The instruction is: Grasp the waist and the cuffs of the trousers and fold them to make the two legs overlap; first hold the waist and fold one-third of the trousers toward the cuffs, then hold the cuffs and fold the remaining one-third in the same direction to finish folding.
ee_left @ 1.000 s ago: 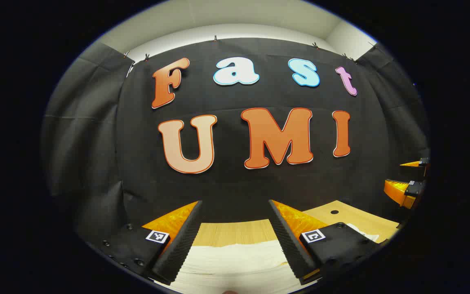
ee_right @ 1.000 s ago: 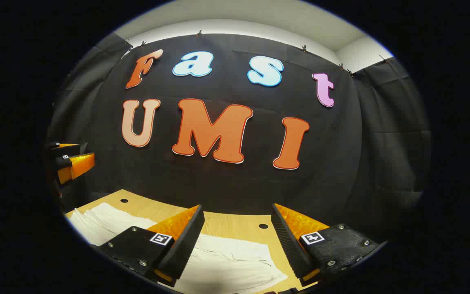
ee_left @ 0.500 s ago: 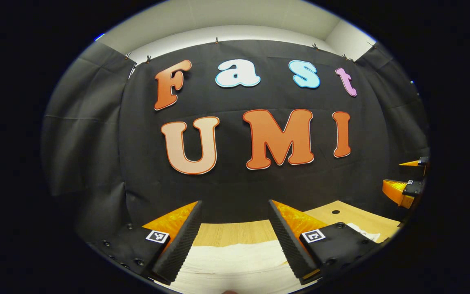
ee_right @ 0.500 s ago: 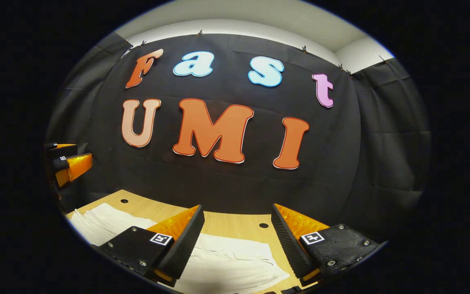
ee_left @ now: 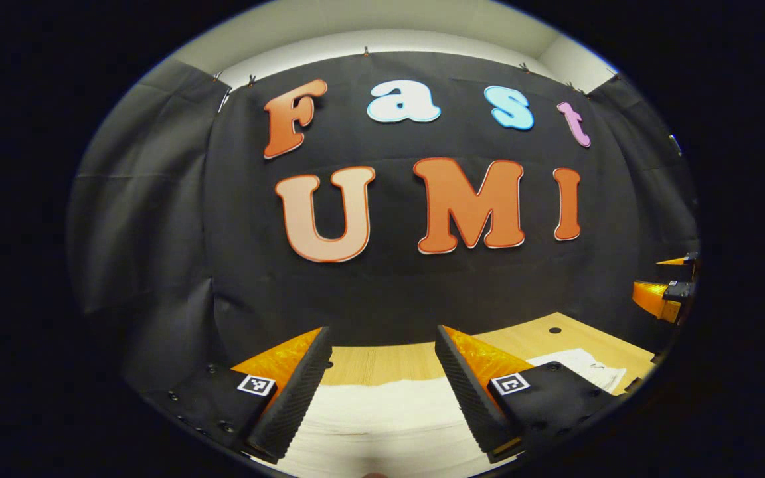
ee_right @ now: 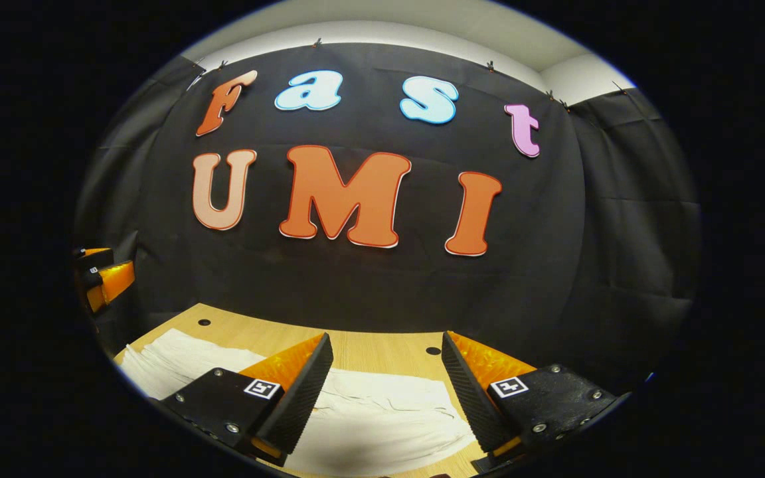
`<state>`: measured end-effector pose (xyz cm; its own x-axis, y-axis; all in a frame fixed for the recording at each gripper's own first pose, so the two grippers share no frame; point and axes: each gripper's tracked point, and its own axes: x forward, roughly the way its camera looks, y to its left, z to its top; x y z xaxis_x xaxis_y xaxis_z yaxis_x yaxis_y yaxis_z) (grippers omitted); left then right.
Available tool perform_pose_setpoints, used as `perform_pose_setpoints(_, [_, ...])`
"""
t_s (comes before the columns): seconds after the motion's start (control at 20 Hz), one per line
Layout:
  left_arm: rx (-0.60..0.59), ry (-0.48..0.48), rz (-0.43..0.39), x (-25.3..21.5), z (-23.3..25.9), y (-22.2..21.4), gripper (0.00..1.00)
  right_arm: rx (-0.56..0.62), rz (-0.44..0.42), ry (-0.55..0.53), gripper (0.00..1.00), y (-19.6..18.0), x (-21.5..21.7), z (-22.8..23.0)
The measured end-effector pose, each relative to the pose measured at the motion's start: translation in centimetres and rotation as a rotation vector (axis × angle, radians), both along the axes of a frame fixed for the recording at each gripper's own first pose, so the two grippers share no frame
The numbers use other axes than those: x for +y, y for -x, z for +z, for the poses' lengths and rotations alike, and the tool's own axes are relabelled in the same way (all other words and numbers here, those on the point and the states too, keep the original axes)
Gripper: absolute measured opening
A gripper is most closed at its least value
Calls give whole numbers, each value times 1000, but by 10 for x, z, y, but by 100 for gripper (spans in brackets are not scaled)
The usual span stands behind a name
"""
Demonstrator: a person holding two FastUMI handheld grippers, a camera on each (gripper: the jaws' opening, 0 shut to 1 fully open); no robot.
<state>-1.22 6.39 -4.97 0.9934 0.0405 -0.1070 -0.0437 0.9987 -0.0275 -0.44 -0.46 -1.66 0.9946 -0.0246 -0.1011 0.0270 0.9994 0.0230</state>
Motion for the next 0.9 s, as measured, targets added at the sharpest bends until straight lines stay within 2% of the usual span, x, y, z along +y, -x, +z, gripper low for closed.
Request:
perform_pose_setpoints(0.15, [75, 34, 28, 33, -25, 4, 100, 55, -25, -6, 99, 0, -5, -12])
perform_pose_setpoints(0.45, [281, 115, 110, 98, -95, 20, 100, 197, -67, -128, 99, -6, -13, -43])
perform_pose_setpoints(0.65, [452, 230, 176, 132, -152, 45, 100, 285, -100, -153, 99, -9, -18, -65])
perform_pose_setpoints(0.9, [623, 388, 247, 171, -219, 78, 100, 391, -115, -218, 99, 5, -28, -96])
